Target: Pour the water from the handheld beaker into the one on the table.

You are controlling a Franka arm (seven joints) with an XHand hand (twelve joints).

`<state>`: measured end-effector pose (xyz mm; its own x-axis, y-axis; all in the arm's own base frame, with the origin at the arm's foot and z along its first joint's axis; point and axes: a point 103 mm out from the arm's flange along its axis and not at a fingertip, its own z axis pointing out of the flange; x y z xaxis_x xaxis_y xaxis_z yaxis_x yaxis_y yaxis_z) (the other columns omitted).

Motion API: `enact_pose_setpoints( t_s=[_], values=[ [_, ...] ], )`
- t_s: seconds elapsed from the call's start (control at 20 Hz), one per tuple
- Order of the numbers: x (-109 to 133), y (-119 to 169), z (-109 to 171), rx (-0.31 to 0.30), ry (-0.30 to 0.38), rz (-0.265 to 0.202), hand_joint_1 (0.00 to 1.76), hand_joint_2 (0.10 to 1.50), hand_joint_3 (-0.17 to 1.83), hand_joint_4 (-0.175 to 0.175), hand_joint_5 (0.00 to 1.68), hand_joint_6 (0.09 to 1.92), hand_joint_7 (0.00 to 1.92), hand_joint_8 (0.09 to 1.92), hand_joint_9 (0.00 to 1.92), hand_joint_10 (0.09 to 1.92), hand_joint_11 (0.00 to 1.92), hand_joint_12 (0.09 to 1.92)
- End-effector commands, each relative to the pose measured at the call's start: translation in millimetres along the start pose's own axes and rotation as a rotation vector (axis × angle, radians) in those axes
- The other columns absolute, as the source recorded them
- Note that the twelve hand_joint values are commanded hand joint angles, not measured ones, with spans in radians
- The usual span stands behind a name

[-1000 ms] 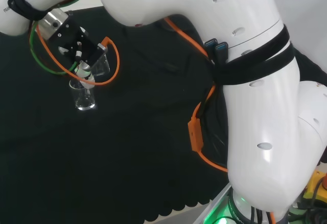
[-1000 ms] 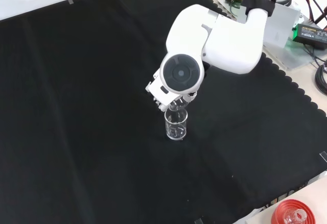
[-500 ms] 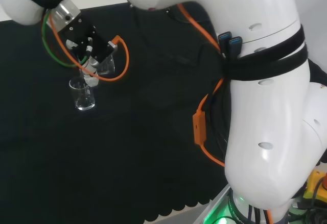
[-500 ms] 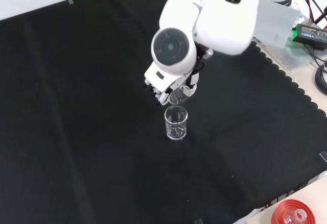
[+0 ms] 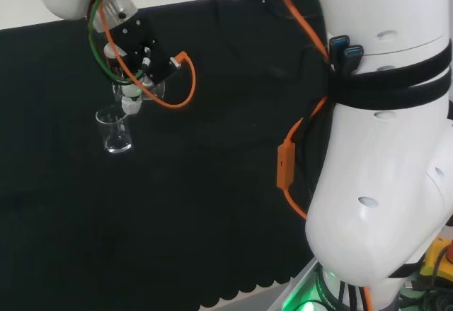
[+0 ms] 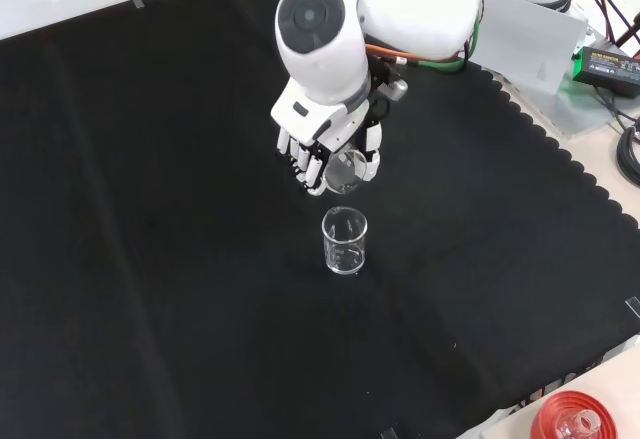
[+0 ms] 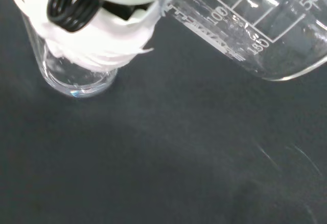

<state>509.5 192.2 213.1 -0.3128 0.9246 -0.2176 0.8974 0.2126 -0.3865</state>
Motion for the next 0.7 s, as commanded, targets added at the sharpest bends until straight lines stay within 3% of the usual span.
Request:
enact_pose_setpoints(
  t_s=[0.05,0.7],
  values=[
    [-2.5,1.1,-4.2,-0.074,0.084,-0.031,1.09,0.77,0.51,0.175,1.18,0.78,1.47,0.09,1.4,0.09,0.96,1.01],
    [-9.9,8.5,11.1,-0.173,0.209,-0.052,1.09,0.78,0.51,0.175,1.18,0.79,1.47,0.09,1.4,0.09,0.89,1.04]
  ],
)
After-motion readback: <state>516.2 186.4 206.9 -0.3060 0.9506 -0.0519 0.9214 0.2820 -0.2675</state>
